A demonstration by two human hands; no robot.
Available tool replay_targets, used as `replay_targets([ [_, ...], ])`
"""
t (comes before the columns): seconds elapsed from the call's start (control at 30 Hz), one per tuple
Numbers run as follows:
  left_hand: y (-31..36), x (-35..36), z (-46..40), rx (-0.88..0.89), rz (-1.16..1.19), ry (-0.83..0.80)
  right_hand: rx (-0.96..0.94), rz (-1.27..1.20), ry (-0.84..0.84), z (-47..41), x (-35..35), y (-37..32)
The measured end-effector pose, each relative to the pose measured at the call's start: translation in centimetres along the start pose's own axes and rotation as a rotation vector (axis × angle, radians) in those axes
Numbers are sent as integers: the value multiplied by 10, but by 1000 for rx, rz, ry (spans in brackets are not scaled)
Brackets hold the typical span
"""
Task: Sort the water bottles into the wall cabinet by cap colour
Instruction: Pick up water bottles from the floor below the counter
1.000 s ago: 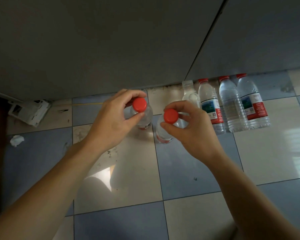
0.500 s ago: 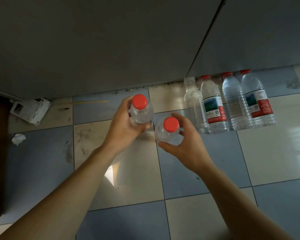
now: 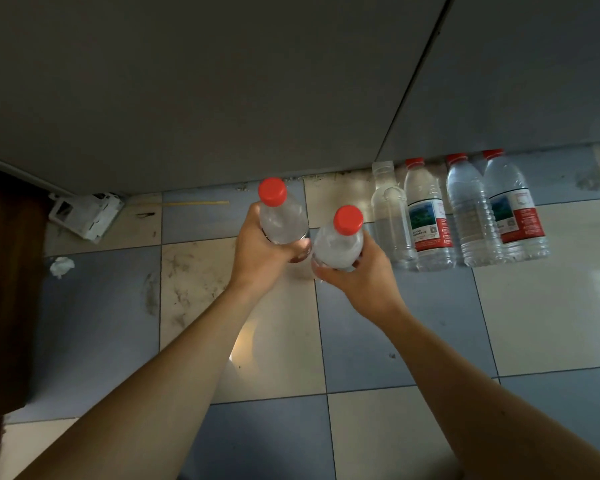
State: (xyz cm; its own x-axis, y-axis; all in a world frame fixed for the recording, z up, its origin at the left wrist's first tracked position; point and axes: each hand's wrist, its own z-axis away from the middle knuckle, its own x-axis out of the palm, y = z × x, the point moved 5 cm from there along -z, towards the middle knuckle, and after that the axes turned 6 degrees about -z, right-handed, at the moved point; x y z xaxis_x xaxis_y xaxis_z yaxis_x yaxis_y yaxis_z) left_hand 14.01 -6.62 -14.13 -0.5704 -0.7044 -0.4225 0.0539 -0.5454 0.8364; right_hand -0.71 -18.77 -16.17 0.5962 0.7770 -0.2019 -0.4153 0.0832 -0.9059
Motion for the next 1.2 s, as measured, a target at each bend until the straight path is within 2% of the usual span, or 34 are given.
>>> replay_targets([
  [0.1,14,-10,14,23,36,25,-21,-12,-10,0,-7,-18],
  [0.23,56,-42,51,21,91,63,-34,-14,-49,21,-19,-77],
  [0.47,184,-112,131,37,170,85,-51,-39,-73,97,-48,-223],
  [0.87,486,-352,267,290,117,46,-207,13,-100,269,-89,-581],
  [1.03,624,-446,315,467,92,81,-368,-27,-134,317,-101,-746],
  [1.2,752,-505,369,628,92,171,-548,-73,-156,356,-126,-886],
])
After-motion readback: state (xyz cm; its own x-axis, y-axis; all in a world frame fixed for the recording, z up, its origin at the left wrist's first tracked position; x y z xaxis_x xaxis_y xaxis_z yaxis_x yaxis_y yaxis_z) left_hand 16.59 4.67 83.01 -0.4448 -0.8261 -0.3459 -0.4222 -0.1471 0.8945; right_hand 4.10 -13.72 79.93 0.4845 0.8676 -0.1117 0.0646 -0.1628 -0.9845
